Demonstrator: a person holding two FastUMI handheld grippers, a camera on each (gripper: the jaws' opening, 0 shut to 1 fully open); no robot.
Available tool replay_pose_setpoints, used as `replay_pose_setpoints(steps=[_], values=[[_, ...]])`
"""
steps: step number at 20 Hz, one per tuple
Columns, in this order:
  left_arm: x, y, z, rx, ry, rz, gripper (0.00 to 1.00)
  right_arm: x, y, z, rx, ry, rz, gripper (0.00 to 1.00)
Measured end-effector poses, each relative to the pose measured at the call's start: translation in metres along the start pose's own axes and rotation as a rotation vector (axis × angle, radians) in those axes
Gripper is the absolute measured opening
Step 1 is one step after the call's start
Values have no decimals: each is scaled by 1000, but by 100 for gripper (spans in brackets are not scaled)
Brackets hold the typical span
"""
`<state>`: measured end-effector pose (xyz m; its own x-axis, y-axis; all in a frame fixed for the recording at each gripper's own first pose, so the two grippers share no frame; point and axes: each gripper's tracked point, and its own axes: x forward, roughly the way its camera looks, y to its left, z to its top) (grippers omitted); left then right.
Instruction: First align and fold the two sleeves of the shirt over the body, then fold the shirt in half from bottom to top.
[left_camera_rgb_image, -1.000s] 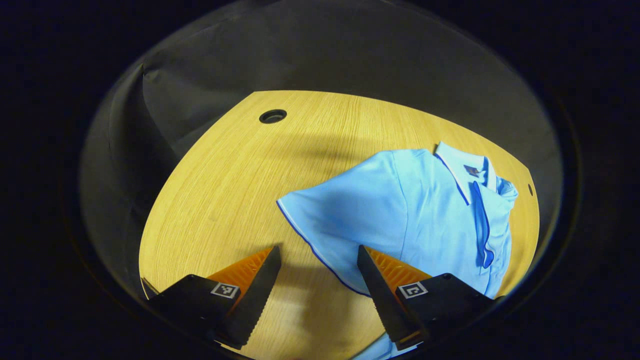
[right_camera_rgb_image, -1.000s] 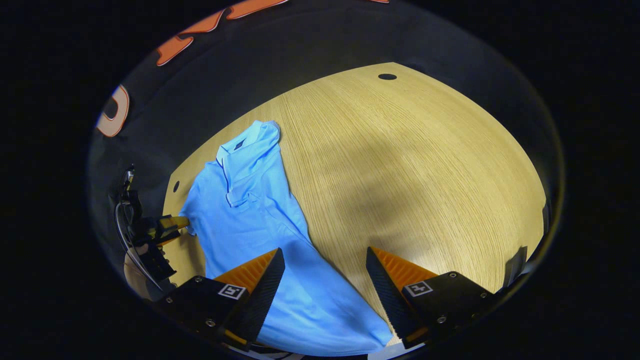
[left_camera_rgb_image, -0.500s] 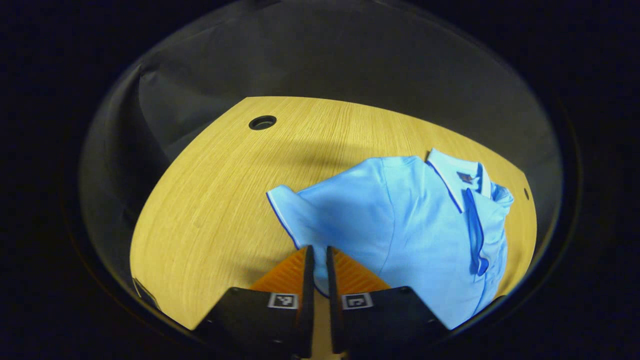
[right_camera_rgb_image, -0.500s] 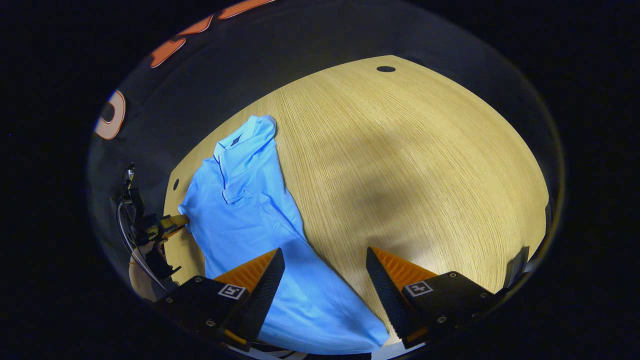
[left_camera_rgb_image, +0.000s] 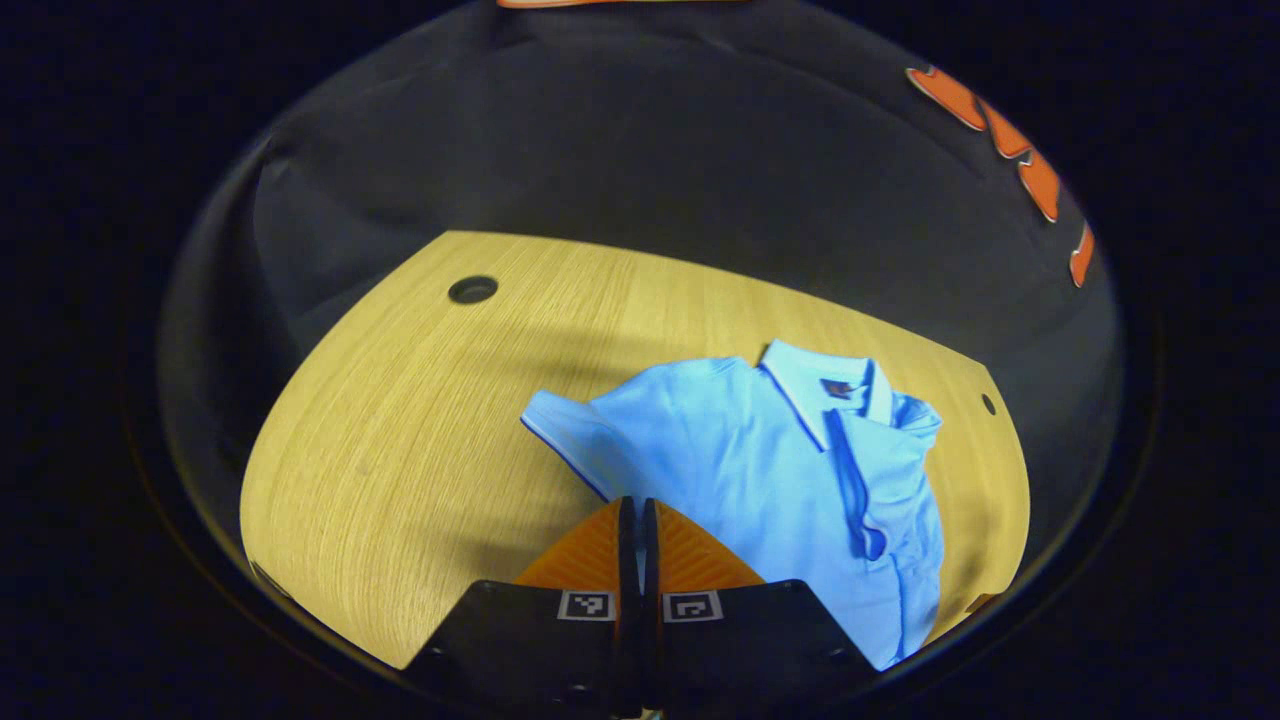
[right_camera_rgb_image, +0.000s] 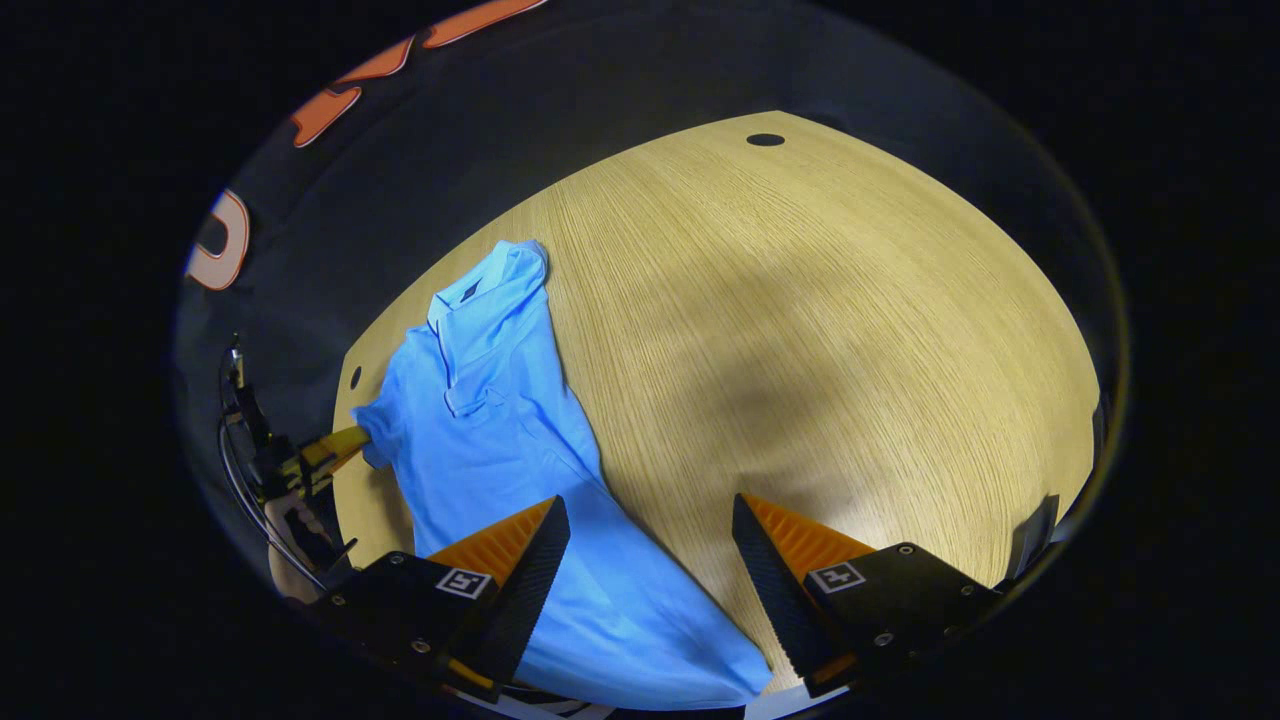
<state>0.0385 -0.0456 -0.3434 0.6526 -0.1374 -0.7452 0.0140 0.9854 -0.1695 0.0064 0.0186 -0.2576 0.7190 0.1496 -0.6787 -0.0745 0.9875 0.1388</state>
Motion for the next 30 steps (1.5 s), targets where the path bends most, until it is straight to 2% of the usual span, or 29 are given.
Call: replay_pose_setpoints(steps=[6, 11, 15, 20, 22, 23, 24, 26, 28, 29, 30], values=[[-33, -113, 35, 110, -38, -177, 3, -8, -9, 4, -9, -17, 7, 99], [-21, -191, 12, 154, 16, -261, 4, -18, -23, 7, -4, -31, 10, 99], [-11, -223, -8, 174, 63, -277, 4, -27, -39, 10, 5, -43, -1, 99], [6, -234, -25, 193, 112, -204, 4, -32, -51, 7, 13, -37, -6, 99], [6, -236, -37, 171, 144, -197, 9, -32, -50, 7, -2, -34, 1, 99], [7, -238, -41, 152, 156, -207, 15, -31, -50, 7, -10, -37, -3, 99], [4, -239, -43, 140, 165, -219, 12, -32, -48, 6, -19, -36, -1, 99], [0, -234, -46, 136, 168, -223, 33, -32, -42, 5, -37, -31, 11, 99], [-10, -221, -50, 135, 165, -209, 63, -32, -34, 2, -64, -23, 19, 99], [-16, -215, -52, 131, 165, -201, 65, -31, -34, -1, -72, -15, 10, 99], [-24, -205, -56, 131, 164, -192, 77, -32, -30, -4, -84, -6, 14, 99]])
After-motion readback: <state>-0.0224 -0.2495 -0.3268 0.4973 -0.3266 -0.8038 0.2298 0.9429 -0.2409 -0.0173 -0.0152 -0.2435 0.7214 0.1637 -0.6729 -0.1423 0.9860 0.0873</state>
